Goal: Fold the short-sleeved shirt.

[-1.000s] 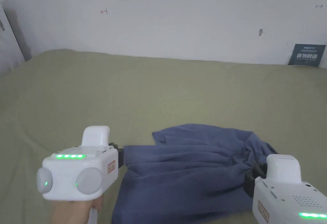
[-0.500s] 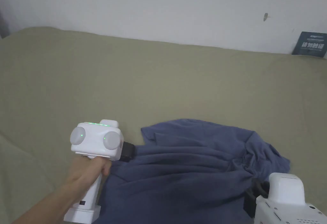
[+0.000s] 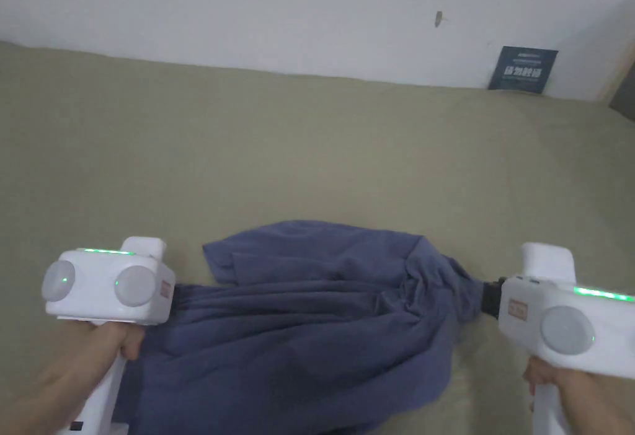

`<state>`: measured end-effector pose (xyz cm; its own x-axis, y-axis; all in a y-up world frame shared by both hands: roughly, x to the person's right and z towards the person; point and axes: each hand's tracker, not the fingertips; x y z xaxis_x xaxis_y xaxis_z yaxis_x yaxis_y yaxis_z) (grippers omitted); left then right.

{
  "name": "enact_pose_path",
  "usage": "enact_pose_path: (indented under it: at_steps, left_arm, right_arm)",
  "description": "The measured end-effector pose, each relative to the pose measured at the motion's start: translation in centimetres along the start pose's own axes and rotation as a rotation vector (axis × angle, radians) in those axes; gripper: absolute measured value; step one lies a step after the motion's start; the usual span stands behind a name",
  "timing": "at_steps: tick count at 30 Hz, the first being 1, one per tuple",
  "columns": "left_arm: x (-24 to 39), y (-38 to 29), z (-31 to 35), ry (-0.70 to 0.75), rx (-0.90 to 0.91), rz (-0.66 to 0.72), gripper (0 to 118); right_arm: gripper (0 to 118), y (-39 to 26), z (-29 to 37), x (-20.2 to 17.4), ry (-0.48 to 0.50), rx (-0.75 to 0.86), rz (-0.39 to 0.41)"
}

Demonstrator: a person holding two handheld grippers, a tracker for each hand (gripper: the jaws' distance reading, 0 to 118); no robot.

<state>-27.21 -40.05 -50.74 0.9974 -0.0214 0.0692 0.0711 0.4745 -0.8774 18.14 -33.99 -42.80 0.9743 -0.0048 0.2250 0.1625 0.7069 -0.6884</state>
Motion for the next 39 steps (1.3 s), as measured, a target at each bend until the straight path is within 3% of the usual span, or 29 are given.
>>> enact_pose_path:
  at_steps: [3,4,5,6,7,8,11,13,15,16,18,19,21,25,26,31,39]
  left_arm:
    - [0.1,-0.3,-0.3,-0.015,-0.021,-0.007,2]
    - [0.1,-0.4,-0.3,-0.017,-0.019,-0.001,2]
    - [0.0,-0.5,-0.4,-0.022,-0.016,0.01,2]
    - [-0.2,-0.5,-0.4,-0.023,0.002,0.017,2]
    - [-0.3,-0.5,-0.5,-0.03,0.001,0.023,2]
    - [-0.5,-0.3,-0.5,-0.036,0.0,0.024,2]
    - [-0.6,-0.3,-0.6,-0.041,0.005,0.028,2]
    - [-0.7,-0.3,-0.6,-0.039,0.009,0.024,2]
    - [-0.6,-0.3,-0.6,-0.036,0.013,0.022,2]
    - [-0.6,-0.4,-0.8,-0.034,0.015,0.02,2]
    - [-0.6,-0.4,-0.6,-0.03,0.025,0.018,2]
    - [-0.6,-0.4,-0.4,-0.03,0.027,0.021,2]
    - [-1.1,-0.4,0.6,-0.04,0.035,0.024,2]
    - [-3.5,-0.7,5.7,-0.07,0.084,0.109,2]
    - [-4.2,-0.8,7.4,-0.074,0.109,0.114,2]
    - [-7.7,-0.5,16.5,-0.001,0.243,0.095,2]
    - [-9.4,2.9,29.4,0.099,0.455,0.086,2]
  right_arm:
    - [8,2.9,-3.9,0.8,-0.001,-0.051,0.03]
    - [23,3.3,-5.2,1.2,0.042,-0.092,0.009]
    - [81,3.7,-6.5,1.5,0.083,-0.147,-0.042]
    - [118,3.8,-8.1,1.7,0.094,-0.223,-0.06]
    - [113,3.1,-7.4,1.8,0.06,-0.231,-0.059]
    - [107,2.8,-7.1,1.3,0.04,-0.272,-0.002]
    - [110,1.8,-11.5,-0.1,-0.082,-0.275,0.086]
    - [109,1.5,-11.4,-0.1,-0.027,-0.265,0.05]
    - [97,2.0,-11.7,0.7,-0.031,-0.264,0.04]
    - [84,2.0,-11.1,0.7,-0.013,-0.255,0.048]
    - [17,2.4,-9.7,0.5,0.042,-0.231,0.057]
    - [18,2.4,-8.6,0.1,0.092,-0.212,0.051]
    - [18,2.4,-6.7,-0.5,0.022,-0.195,0.059]
    - [18,3.0,-1.0,0.9,0.034,-0.095,0.114]
    - [18,3.6,0.8,1.9,0.05,-0.065,0.09]
    - [18,5.7,9.6,4.2,0.083,0.052,0.078]
    - [18,10.5,19.0,3.0,0.089,0.246,0.097]
